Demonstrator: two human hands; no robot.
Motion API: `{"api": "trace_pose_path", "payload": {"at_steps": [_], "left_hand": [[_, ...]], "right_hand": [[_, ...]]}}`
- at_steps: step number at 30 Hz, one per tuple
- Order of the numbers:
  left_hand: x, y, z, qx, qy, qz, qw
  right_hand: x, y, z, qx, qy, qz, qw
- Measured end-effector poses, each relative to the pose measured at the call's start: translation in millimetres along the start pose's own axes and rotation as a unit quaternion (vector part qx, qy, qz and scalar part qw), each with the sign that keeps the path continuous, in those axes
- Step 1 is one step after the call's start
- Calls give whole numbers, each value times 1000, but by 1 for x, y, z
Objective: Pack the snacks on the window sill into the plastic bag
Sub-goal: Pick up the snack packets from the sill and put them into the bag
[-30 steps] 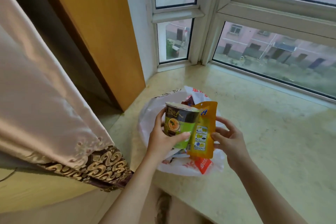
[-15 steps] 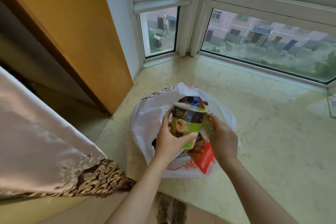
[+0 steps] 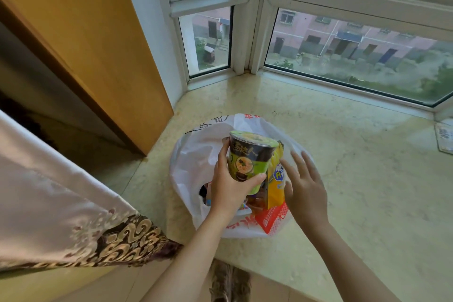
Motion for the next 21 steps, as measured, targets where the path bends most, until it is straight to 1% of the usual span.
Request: {"api": "trace_pose_path", "payload": {"at_steps": [2,5,7,12,16,17,19,21], "left_hand": [[3,-3,12,-11,-1,4,1000],[9,-6,32,-24,-25,9,999],[9,-8,45,-22,-44,13,999],[-3,-19,63,-9,-108,29,994],[-21,-30,60,-7,-173,16,985],[-18,-33,58,0,-197,25,980],[-5,-36,55,29,-256,91,962],[3,-41,63,34,-330,168,928]], "right_hand": [[15,1,-6,7,3,42,999],[37,4,-1,-42,-19,129,991],[44,4,3,-69,-40,158,984],[52,-5,-8,-25,-92,171,981],[50,-15,-24,36,-138,161,977],[49,-17,-29,53,-145,155,976],[50,-21,-34,75,-163,154,972],[50,-24,-34,76,-183,162,967]]}}
Point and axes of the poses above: each hand's wrist, its own y-axis away from the middle knuckle, its own z-axis out of the palm, x = y × z, the point moved 10 cm from there along -y, towards the middle knuckle
